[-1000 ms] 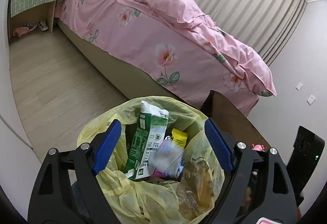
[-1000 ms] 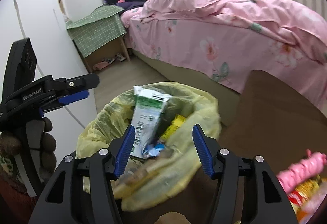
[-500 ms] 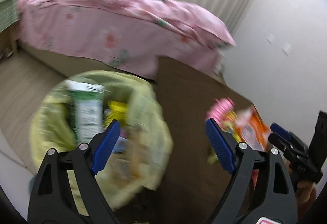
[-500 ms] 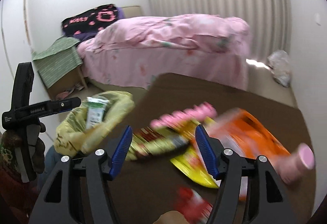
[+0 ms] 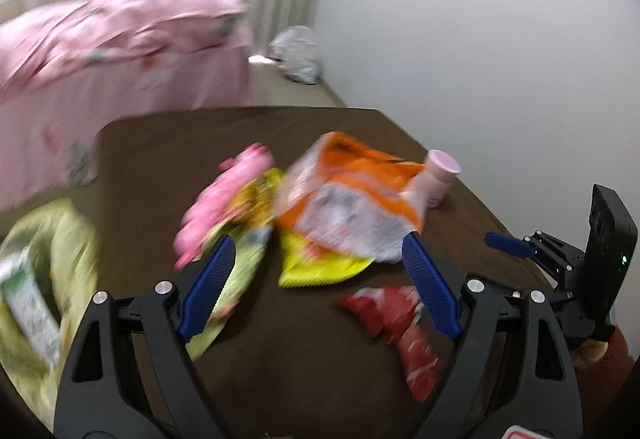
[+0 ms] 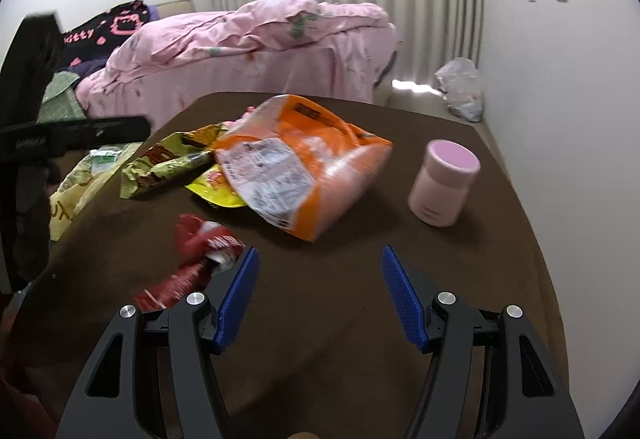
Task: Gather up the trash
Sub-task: 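Return the left tool to the table and grasp the orange chip bag, then lift the orange chip bag with the left tool while the right tool grasps a red wrapper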
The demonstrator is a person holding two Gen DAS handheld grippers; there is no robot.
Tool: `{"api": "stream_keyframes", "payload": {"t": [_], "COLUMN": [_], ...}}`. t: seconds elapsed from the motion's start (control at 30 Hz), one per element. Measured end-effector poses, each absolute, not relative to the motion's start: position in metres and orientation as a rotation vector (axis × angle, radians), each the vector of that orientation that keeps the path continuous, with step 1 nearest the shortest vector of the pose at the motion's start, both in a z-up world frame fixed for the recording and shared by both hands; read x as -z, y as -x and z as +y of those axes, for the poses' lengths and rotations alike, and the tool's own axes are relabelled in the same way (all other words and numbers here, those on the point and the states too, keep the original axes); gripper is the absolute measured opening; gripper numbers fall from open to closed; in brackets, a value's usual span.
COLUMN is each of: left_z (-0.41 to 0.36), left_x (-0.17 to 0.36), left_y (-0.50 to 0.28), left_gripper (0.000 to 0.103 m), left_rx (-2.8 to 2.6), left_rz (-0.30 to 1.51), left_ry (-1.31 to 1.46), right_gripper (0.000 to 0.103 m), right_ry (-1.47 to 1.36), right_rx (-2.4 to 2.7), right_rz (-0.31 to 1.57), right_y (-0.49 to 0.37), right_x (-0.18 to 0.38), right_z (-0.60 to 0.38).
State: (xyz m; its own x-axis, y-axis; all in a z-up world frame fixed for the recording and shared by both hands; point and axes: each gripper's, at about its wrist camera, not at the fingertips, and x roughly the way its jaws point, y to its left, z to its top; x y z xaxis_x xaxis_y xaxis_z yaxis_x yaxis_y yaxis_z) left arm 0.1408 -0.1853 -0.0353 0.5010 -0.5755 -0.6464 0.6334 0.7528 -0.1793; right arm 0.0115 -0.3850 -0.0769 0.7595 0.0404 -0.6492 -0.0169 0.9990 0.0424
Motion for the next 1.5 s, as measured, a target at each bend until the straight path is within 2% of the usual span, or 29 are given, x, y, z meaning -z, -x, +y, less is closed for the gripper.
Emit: {"api": "stream_keyframes", "payload": {"t": [0.1,0.13,0.2,0.27,0.3,0.33,0.43,0.53,0.73,1.03,1.23,1.37,1.5], "left_z": [-0.222,-0.234,-0.249,-0.256,-0.255,-0.254,-0.240,-0.217,-0.153,-0.071,-0.054,-0.059,-0.064], "left_x": [0.036,0.041,0.054,0.071,0.078,0.085,0.085,0.065,0.032,0.060,0.066,0.060,0.059], "left_y": [-0.160,-0.172,-0.196,-0.221,-0.230,-0.237,-0.233,-0.212,-0.162,-0.104,-0.092,-0.082,-0.076], "left_gripper": [0.081,0.077,0.065,0.048,0.044,0.033,0.023,0.020,0.020,0.024,0.036,0.046,0.049], "left_rx": [0.736,0.723,0.670,0.614,0.600,0.586,0.602,0.604,0.463,0.299,0.329,0.435,0.511], "left_rz": [0.722,0.735,0.787,0.865,0.901,0.943,0.950,0.888,0.808,0.890,0.909,0.904,0.901], "left_ry": [-0.178,-0.200,-0.215,-0.179,-0.153,-0.121,-0.036,0.014,0.019,0.041,0.091,0.089,0.113], "right_gripper": [0.060,0.060,0.060,0.060,0.060,0.060,0.060,0.060,0.060,0.060,0.060,0.060,0.060], "right_ry": [-0.046,-0.058,-0.088,-0.124,-0.132,-0.135,-0.114,-0.142,-0.140,-0.066,0.045,0.122,0.185], "right_rx": [0.016,0.015,0.000,-0.027,-0.041,-0.052,-0.030,-0.037,-0.069,-0.202,-0.269,-0.143,-0.041], "right_rz": [0.698,0.696,0.705,0.718,0.724,0.731,0.745,0.753,0.744,0.773,0.850,0.853,0.825], "right_y": [-0.006,-0.004,-0.001,0.003,0.005,0.006,0.008,0.007,0.005,-0.008,-0.013,-0.010,-0.004], "right_x": [0.078,0.078,0.080,0.083,0.085,0.087,0.093,0.097,0.092,0.082,0.095,0.098,0.090], "right_z": [-0.394,-0.397,-0.402,-0.407,-0.407,-0.407,-0.407,-0.410,-0.396,-0.341,-0.300,-0.314,-0.331]}}
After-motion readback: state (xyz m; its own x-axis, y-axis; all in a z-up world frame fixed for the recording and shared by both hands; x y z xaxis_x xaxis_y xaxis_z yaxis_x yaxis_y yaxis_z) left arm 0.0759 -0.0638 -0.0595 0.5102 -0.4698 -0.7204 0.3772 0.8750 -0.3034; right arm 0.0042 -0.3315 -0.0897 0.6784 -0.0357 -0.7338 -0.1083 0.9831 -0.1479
